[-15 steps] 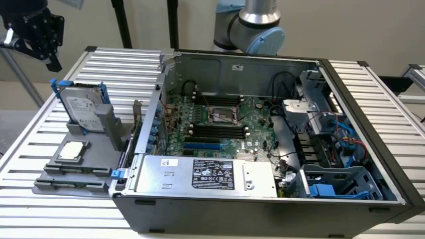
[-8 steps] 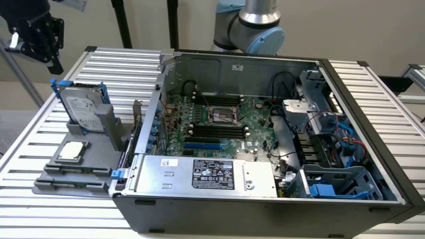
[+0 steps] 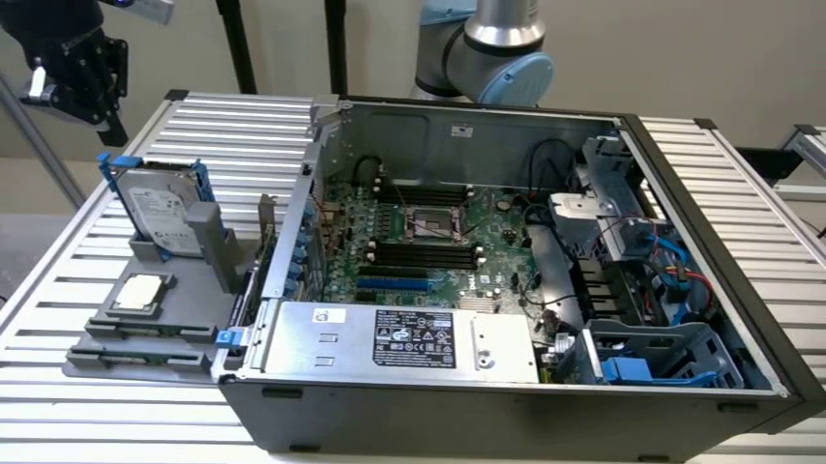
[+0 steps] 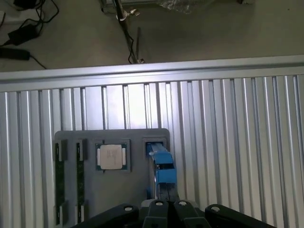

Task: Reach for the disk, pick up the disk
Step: 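Pick up the disk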

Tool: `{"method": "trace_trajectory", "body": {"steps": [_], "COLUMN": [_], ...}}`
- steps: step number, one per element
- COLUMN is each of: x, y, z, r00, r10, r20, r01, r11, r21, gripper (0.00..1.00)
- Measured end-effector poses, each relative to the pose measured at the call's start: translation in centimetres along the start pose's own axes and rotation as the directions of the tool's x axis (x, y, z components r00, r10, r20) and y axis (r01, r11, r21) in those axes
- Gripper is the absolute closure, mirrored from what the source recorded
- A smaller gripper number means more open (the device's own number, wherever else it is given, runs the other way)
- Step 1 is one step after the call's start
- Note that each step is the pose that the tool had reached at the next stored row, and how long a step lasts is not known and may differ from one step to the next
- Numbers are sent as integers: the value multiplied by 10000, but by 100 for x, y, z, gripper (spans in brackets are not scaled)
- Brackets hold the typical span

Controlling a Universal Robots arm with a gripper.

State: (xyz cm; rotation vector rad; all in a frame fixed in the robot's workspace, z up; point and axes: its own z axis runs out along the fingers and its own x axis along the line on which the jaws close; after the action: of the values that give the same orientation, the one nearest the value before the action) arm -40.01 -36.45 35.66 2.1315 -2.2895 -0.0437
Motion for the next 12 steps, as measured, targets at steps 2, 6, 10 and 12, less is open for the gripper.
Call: {"method": "trace_trajectory", "body": {"steps": [2,6,10,12], "x": [-2,-4,-4,-5], "y": [0,0,0,0], "z": [4,4,4,6], "r00": [10000,10000,10000,10000], "r10": [-11,-10,-10,-9], "r20": [-21,-23,-24,-25], "r01": [11,10,10,9], "r11": [10000,10000,10000,10000], "r21": [3,1,1,1], "gripper": [89,88,70,58]}}
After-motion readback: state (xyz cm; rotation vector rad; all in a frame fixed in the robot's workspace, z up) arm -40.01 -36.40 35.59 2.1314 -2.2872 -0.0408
